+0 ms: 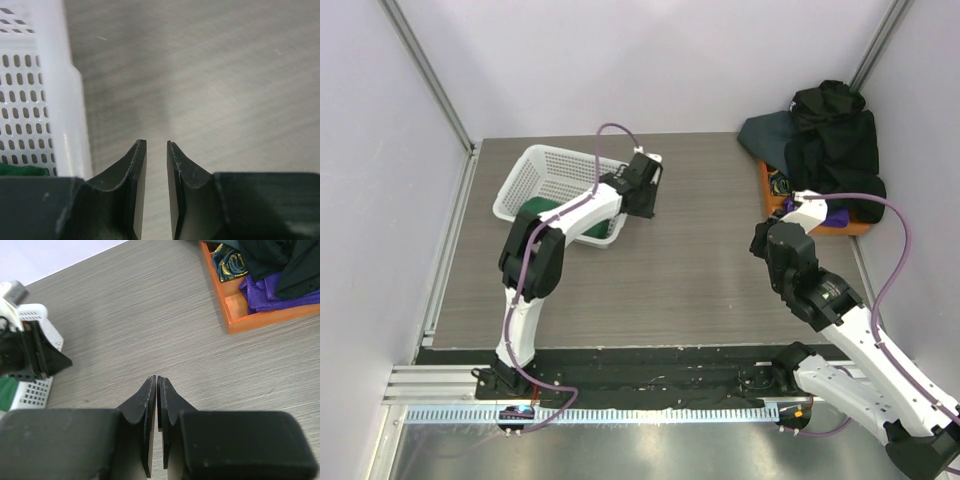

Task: Roll the t-shirts
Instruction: Move the bin to the center of the board.

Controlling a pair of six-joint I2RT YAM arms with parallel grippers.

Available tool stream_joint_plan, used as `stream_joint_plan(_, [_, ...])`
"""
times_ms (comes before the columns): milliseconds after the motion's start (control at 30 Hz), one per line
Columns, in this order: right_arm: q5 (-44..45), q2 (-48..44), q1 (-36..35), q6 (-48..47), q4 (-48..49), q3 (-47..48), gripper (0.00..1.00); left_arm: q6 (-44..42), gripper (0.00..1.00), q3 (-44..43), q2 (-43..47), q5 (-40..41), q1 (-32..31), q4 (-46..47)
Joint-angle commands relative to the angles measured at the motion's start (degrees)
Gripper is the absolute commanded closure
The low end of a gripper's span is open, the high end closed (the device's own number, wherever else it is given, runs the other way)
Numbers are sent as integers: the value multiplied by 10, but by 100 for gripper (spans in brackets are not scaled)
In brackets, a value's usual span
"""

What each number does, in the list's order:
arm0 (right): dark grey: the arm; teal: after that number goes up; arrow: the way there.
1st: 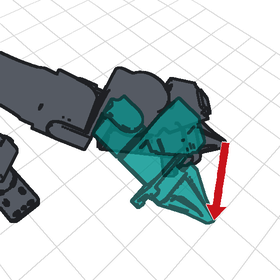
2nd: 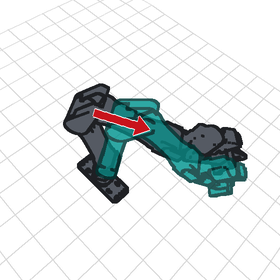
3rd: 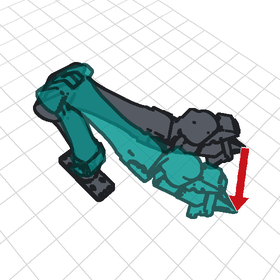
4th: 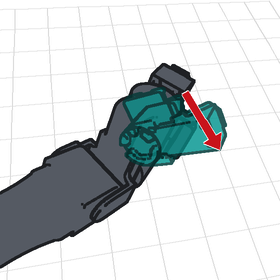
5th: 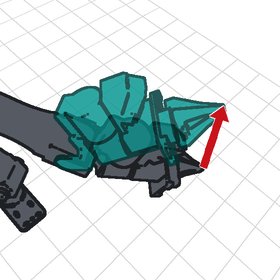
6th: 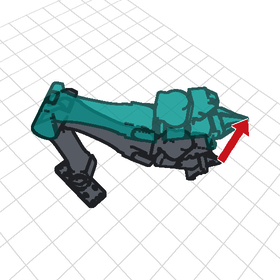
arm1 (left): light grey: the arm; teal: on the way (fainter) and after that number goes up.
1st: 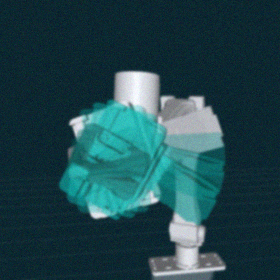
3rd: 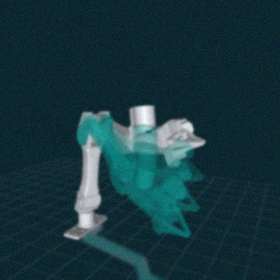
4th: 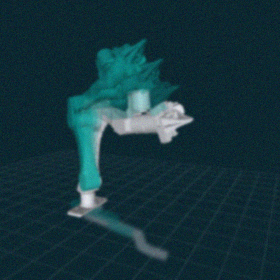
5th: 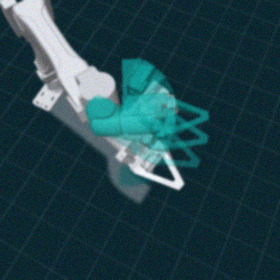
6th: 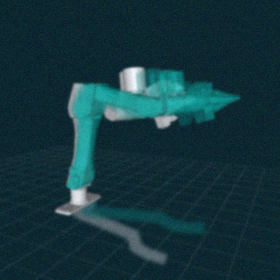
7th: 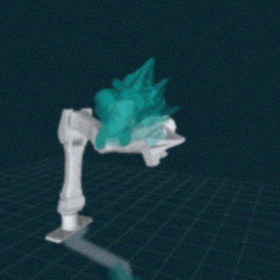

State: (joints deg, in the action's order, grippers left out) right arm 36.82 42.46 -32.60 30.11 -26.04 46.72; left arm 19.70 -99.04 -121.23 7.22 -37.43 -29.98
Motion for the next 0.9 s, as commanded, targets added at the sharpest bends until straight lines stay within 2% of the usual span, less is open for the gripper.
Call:
stream_joint_plan(0, [3, 12, 2, 14, 8, 2, 87, 8, 74, -25, 2, -3, 73, 24])
stream_joint_plan(233, [-7, 21, 2, 18, 10, -2, 87, 25, 72, -28, -7, -35, 172, 27])
stream_joint_plan(533, [-28, 3, 2, 30, 1, -17, 86, 41, 68, -146, -66, -55, 228, -36])
stream_joint_plan(667, [-35, -4, 2, 27, -11, -20, 85, 39, 61, -149, -36, -162, 223, -19])
stream_joint_plan(733, [-48, -6, 2, 25, -10, -24, 75, 48, 57, -96, -2, -165, 213, 11])
stream_joint_plan(767, [-53, -7, 2, 26, -11, -26, 72, 51, 52, -73, 46, -159, 199, 24])
stream_joint_plan(800, [-60, -9, 2, 26, -11, -29, 51, 53, 47, -46, 68, -160, 193, 38])
stream_joint_plan(833, [-61, -12, 2, 26, -11, -29, 39, 56, 40, 0, 95, -166, 190, 58])
stream_joint_plan(867, [-64, -14, 2, 26, -13, -31, 28, 58, 19, 31, 118, -172, 185, 71])
